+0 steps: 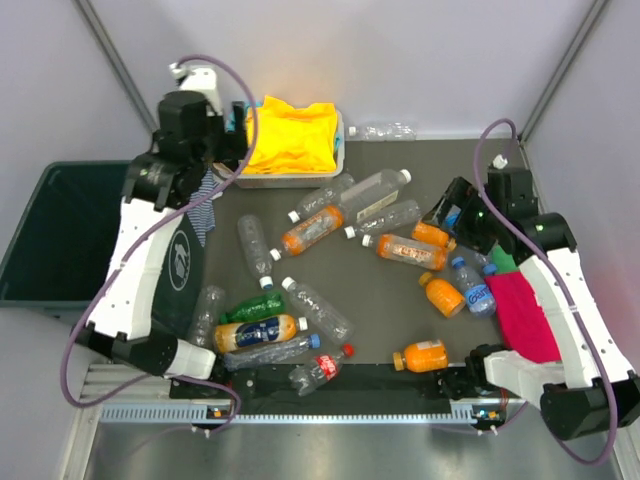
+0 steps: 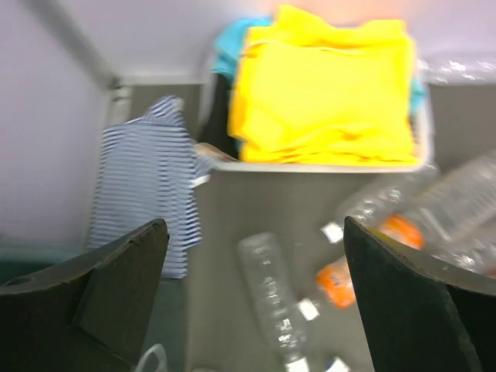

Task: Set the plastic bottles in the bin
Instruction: Place the plastic bottle in the trash bin, then pick up the plastic bottle at the center of the board.

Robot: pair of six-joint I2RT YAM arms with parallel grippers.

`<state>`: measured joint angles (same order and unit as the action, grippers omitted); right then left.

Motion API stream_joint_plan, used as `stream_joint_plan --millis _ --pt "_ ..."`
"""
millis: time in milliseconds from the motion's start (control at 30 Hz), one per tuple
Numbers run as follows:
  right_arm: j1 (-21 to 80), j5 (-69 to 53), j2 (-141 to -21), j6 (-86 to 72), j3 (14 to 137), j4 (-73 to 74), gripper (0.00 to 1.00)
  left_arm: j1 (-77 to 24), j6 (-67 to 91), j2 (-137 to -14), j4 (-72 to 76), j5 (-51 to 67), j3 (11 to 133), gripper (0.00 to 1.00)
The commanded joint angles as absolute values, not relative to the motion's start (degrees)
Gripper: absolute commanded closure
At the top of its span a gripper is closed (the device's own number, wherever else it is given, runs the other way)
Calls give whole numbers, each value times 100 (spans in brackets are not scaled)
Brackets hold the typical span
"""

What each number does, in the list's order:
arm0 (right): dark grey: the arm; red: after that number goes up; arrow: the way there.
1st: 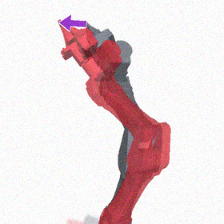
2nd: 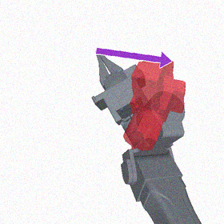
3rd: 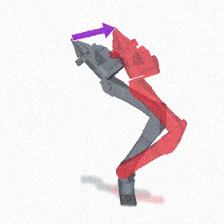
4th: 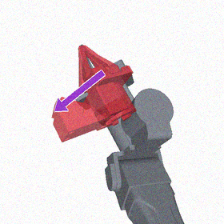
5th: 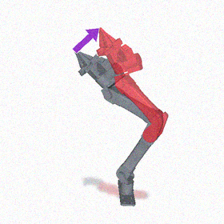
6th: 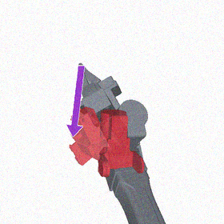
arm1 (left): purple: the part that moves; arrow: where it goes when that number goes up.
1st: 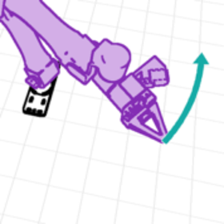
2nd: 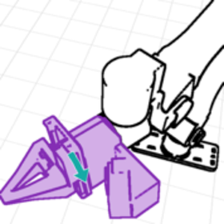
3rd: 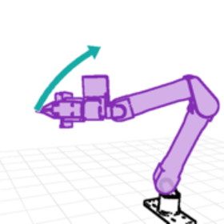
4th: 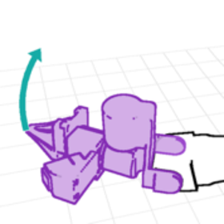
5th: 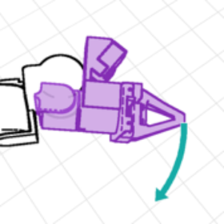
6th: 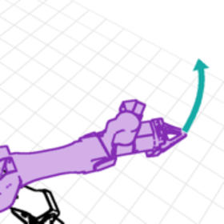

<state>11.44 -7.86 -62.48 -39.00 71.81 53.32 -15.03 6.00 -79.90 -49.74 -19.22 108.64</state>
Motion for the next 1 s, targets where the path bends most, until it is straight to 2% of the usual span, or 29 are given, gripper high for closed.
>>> stream_joint_plan --millis 0,333,433,700,967 --pt "1134 -255 -5828 -3797 6733 5563 1 -2135 562 -8296 -4220 -1486 10969 1" --pt "1134 228 -5686 -3472 6021 5836 1 -3216 835 -8578 -3744 -748 10073 1" --pt "1134 307 -5818 -3393 5985 5827 1 -3374 1071 -8596 -3657 -642 9818 1" --pt "1134 325 -6231 -3270 5775 5757 1 -3665 1669 -8657 -3393 509 9177 2" --pt "1134 18 -6723 -3190 5441 5450 1 -3771 1942 -8464 -3155 800 8386 2"
